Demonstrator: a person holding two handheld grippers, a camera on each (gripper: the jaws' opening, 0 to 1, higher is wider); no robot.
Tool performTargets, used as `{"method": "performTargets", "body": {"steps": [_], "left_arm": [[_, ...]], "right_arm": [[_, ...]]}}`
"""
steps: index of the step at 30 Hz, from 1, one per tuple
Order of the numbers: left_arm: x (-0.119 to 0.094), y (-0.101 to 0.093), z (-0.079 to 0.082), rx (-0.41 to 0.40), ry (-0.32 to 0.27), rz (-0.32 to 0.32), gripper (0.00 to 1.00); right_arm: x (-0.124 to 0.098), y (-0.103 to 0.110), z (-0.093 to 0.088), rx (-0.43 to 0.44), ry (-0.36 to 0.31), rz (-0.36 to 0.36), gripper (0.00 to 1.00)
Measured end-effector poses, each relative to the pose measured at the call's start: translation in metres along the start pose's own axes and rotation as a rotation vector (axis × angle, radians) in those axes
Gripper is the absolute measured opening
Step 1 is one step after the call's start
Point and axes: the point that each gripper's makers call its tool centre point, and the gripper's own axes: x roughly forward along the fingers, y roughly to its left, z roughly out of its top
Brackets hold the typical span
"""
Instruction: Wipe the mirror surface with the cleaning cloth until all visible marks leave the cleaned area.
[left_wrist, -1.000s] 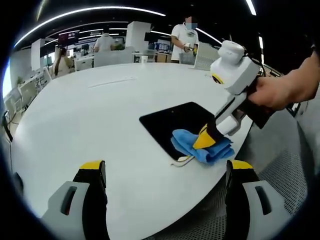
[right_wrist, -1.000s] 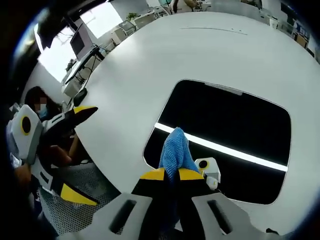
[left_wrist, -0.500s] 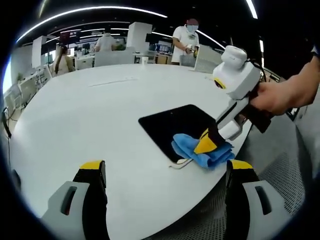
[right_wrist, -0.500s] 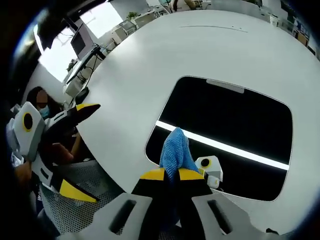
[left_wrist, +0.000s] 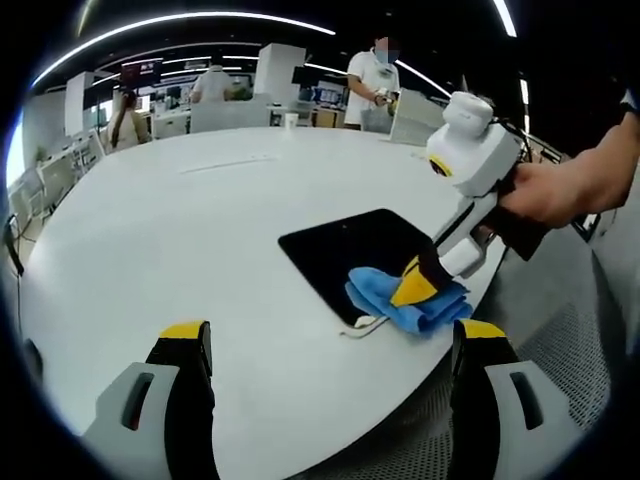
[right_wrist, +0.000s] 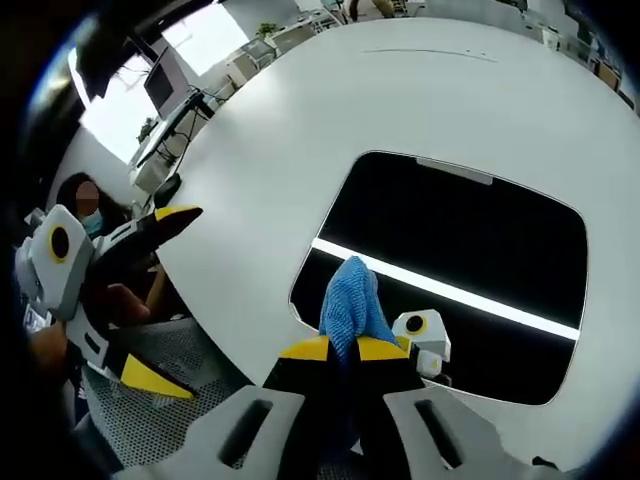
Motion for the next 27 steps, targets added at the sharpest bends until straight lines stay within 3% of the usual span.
{"method": "performTargets", "body": {"steps": [27], "left_arm": [[-0.003, 0.000, 0.004, -0.007, -0.009, 0.013, 0.99]], "right_arm": [[-0.012, -0.019, -0.009, 0.028, 0.002, 0.017, 0.02]]}}
